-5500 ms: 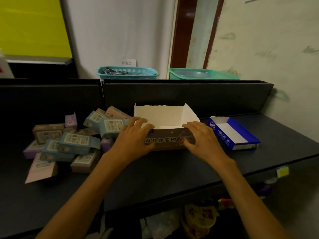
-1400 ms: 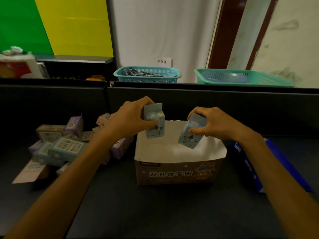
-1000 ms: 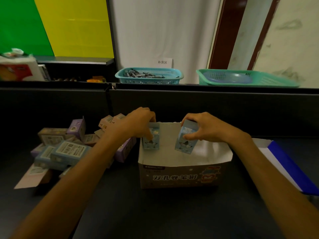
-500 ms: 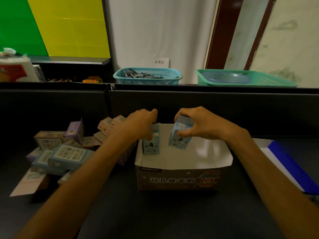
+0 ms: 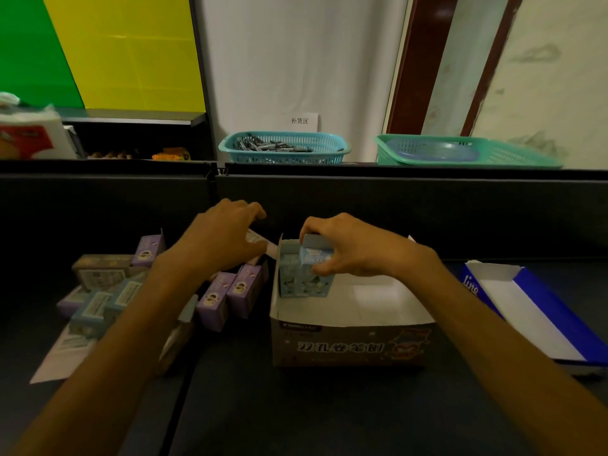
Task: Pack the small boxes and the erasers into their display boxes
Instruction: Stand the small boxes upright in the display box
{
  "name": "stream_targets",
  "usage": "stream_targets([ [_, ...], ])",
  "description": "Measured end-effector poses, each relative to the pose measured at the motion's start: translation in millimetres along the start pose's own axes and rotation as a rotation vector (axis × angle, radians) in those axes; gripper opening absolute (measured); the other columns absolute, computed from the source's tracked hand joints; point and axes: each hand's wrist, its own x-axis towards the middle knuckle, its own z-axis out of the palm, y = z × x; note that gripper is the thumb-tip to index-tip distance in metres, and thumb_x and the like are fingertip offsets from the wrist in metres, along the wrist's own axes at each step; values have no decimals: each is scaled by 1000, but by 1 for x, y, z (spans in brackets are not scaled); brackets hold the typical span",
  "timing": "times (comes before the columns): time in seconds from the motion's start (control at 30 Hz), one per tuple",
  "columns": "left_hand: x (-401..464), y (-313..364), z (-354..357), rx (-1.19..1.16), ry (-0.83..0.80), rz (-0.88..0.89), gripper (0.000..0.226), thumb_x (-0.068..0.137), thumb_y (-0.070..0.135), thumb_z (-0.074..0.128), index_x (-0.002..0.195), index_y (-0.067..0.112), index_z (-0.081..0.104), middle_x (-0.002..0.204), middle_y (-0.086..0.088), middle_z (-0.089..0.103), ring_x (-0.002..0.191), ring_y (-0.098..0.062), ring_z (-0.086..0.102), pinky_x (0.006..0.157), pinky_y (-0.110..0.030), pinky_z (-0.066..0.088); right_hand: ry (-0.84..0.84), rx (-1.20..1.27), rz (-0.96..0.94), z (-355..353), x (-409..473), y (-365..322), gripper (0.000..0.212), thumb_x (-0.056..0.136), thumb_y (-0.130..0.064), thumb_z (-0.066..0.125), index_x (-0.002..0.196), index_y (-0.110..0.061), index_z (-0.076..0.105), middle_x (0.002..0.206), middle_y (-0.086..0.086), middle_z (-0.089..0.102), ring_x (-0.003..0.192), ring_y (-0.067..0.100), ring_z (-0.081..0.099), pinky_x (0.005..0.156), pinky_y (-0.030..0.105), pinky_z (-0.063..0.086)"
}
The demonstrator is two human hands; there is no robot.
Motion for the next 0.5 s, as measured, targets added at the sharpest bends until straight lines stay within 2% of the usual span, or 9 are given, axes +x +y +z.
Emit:
stream_targets([
  [0.17, -12, -10, 12, 66, -47, -9, 65, 83, 47, 61, 139, 28, 34, 135, 1, 42, 124, -21, 37, 95, -40, 38, -3, -34, 19, 21, 16, -10, 47, 81, -23, 72, 121, -22, 47, 116, 2, 56, 99, 16, 57, 77, 30, 54],
  [0.33, -17, -19, 22, 110, 2, -2, 70, 81, 51, 61, 139, 26, 33, 135, 0, 42, 123, -22, 38, 94, -42, 39, 52, -75, 19, 35, 18, -13, 55, 81, -25, 73, 130, -20, 47, 124, 0, 48, 112, 17, 48, 91, 34, 47],
  [0.5, -21, -25, 26, 94, 28, 6, 71, 80, 52, 62, 139, 26, 33, 136, 1, 40, 123, -21, 38, 94, -41, 39, 87, -65, 22, 38, 18, -14, 53, 79, -26, 75, 125, -22, 48, 122, -3, 47, 110, 14, 48, 88, 29, 46],
])
